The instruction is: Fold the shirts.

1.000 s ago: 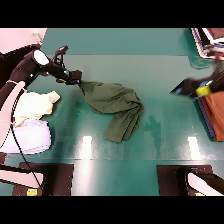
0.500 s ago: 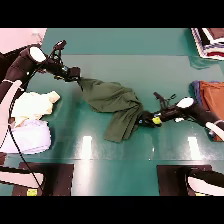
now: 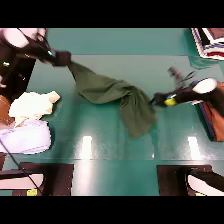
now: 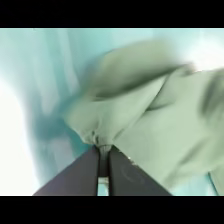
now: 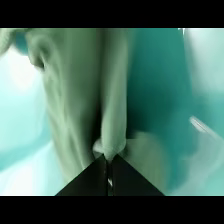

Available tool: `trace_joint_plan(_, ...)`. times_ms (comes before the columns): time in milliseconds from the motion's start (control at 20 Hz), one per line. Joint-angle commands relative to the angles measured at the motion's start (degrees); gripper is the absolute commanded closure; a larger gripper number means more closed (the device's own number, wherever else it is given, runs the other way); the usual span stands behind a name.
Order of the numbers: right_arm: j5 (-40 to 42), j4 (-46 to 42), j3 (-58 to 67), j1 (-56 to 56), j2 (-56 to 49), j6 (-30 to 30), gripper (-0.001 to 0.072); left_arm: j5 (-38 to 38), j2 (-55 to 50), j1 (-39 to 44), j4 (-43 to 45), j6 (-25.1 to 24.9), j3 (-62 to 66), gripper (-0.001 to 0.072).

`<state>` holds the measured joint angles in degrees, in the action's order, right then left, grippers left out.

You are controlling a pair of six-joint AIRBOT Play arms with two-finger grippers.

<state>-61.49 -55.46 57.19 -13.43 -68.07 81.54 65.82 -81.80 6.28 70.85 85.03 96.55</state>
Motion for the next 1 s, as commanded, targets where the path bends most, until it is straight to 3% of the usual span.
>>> trace_joint_plan(0,-4.55,-7.72,10.25,9.33,10.67,1.46,0.0697,0.61,8.81,-0.02,1.38,0.02,7.08,0.0679)
trace_joint_plan(300,-6.58,-7.72,27.91,19.5,22.49,-0.83,0.0697,-0.94,26.21,-0.02,0.72,0.07,13.0,0.0679)
trace_joint_plan(650,-10.27,-7.69,44.35,26.58,23.23,-1.09,0.0697,-15.76,36.81,-0.02,0.33,0.46,13.64,0.068)
trace_joint_plan(800,-17.33,-7.02,48.83,26.71,17.51,-0.98,0.0697,-11.85,31.95,-0.02,1.03,0.46,13.62,0.068)
trace_joint_plan(950,-22.27,-7.74,45.79,24.9,10.38,0.68,0.0697,-1.18,20.28,-0.02,0.57,0.46,13.62,0.068)
